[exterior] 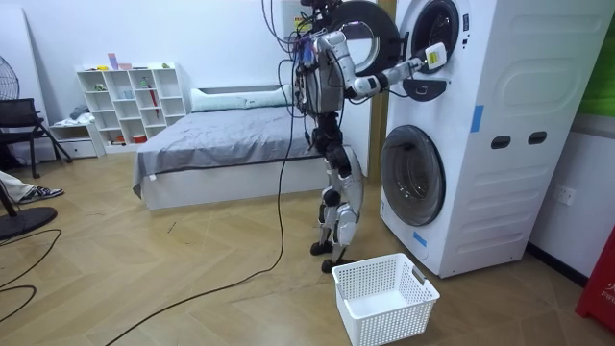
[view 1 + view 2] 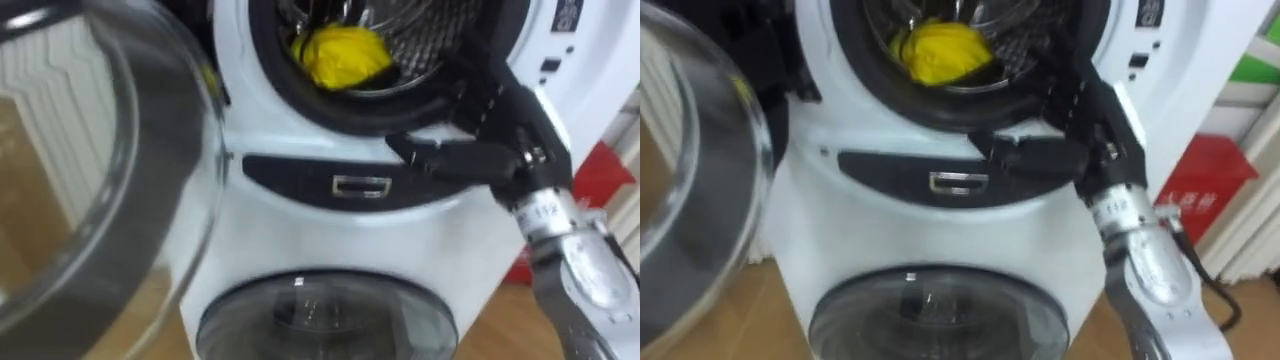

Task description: Pick clothes from washing machine

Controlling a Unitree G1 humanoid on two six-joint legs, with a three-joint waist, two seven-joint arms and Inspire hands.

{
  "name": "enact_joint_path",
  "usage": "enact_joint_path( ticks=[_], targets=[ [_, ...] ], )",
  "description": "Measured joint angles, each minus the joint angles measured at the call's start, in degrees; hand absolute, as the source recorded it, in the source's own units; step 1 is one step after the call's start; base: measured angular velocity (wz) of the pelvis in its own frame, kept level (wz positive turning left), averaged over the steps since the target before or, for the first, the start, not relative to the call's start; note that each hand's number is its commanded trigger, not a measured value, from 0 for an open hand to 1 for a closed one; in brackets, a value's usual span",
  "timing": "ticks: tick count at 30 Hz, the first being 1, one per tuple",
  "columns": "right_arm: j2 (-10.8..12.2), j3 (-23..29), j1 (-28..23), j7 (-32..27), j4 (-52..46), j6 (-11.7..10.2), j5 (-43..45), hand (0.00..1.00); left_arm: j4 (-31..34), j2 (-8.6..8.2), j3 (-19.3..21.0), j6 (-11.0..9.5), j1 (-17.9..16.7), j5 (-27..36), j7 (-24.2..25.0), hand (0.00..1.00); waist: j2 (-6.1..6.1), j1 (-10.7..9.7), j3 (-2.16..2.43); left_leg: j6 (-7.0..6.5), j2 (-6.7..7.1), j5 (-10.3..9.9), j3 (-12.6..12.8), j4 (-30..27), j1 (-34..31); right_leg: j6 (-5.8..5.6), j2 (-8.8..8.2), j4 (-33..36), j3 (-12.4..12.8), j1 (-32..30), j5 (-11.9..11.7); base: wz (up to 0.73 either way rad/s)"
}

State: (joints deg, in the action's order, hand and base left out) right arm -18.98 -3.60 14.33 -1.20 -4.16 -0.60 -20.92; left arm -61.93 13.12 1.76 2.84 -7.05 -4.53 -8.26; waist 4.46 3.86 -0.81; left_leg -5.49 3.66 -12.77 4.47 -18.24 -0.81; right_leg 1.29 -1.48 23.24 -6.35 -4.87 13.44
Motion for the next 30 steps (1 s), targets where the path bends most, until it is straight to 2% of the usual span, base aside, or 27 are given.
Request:
enact_joint_path(
  ticks=[1,3,6,9,11,14,18,23,25,26,28,30],
  targets=[
    [-0.13,0.36,0.02,-0.15,0.01,0.13,0.02,0.00,0.08,-0.02,-0.08,0.07,-1.63,-0.39,-0.06,0.00,-0.34,0.02,0.22,0.13,-0.18,0.08,-0.27,0.03,0.30,0.29,0.11,-1.32,-0.82,0.93,-0.84,0.23],
    [-0.57,0.42,0.03,0.05,0.01,-0.09,-0.37,0.00,-0.26,0.23,0.08,0.33,-4.70,-0.76,-0.07,0.00,-1.08,-0.15,0.30,0.44,-0.61,0.30,-0.74,0.40,0.33,0.99,0.15,-3.16,-2.43,1.95,-1.84,0.15],
    [-0.75,0.69,0.04,0.02,-0.01,-0.09,-0.58,0.00,-1.90,0.51,0.38,0.66,-7.00,-0.75,0.23,0.00,-1.24,-0.25,0.32,0.76,-0.71,0.61,-1.64,0.54,-0.23,1.08,0.20,-3.92,-3.37,1.93,-2.34,0.17],
    [-0.73,0.39,0.04,0.63,-0.18,-0.06,-2.88,0.00,-2.48,0.49,0.49,0.65,-6.89,-0.78,1.59,0.00,-1.39,0.25,0.35,1.31,-1.14,1.00,-1.82,0.62,-0.84,1.76,0.58,-5.15,-3.87,1.76,-3.02,0.06],
    [-0.72,0.37,0.11,0.79,-0.18,0.05,-2.95,0.00,-2.40,0.49,0.53,0.71,-6.21,-0.90,2.51,0.00,-1.52,1.34,0.45,1.71,-1.67,1.19,-1.70,0.80,-1.05,2.13,1.21,-6.72,-3.92,2.28,-4.11,-0.08],
    [-0.51,0.16,0.11,1.56,-0.25,0.07,-2.92,0.00,-2.27,0.34,0.65,0.93,-5.59,-2.19,2.87,0.00,-1.49,2.38,0.54,2.27,-2.11,1.76,-1.32,2.11,-0.44,2.28,2.06,-8.62,-3.15,2.86,-5.45,-0.15],
    [-0.52,-0.42,0.11,2.38,-0.88,0.07,-3.31,0.00,-2.17,-0.05,0.76,0.93,-4.75,-2.39,3.06,0.00,-1.28,2.74,0.67,2.52,-2.20,3.08,-1.02,4.60,0.57,2.69,2.28,-9.43,-2.85,2.96,-5.81,-0.06],
    [0.05,-2.90,0.45,4.56,-5.14,0.83,-3.33,0.00,-1.56,-1.03,0.80,0.92,-3.68,-2.62,3.47,0.00,-0.61,3.42,0.97,3.43,-3.08,3.51,0.04,5.17,-0.08,3.81,3.20,-9.58,-1.91,1.69,-5.99,-0.12],
    [0.68,-4.73,3.65,5.94,-7.97,0.84,-4.37,0.00,-0.75,-1.21,0.78,0.71,-3.46,-2.69,3.29,0.00,-0.17,4.28,1.20,3.92,-3.52,3.51,0.06,5.53,-0.15,4.43,3.71,-10.37,-1.98,1.81,-6.22,0.02],
    [0.67,-5.99,6.37,6.42,-8.33,0.82,-6.22,0.00,-0.80,-1.20,0.78,0.71,-3.19,-2.68,2.62,0.00,0.11,4.56,1.33,4.11,-3.73,3.48,0.08,5.68,0.30,5.09,3.88,-10.75,-2.21,2.18,-6.55,0.06],
    [0.67,-7.70,9.73,7.42,-8.73,0.82,-7.65,0.00,-1.46,-1.13,0.82,0.70,-2.94,-2.70,1.76,0.00,0.56,5.46,1.54,4.45,-3.97,3.27,-0.06,5.76,1.00,5.53,4.15,-11.45,-2.40,3.01,-6.57,0.06],
    [0.79,-9.43,10.51,8.12,-11.17,0.82,-8.09,0.00,-1.70,-0.99,0.81,0.69,-3.55,-2.69,1.27,0.00,0.91,6.44,1.40,4.73,-4.21,2.99,-0.45,6.33,1.63,5.70,4.45,-12.75,-2.77,4.47,-6.57,0.12]
  ],
)
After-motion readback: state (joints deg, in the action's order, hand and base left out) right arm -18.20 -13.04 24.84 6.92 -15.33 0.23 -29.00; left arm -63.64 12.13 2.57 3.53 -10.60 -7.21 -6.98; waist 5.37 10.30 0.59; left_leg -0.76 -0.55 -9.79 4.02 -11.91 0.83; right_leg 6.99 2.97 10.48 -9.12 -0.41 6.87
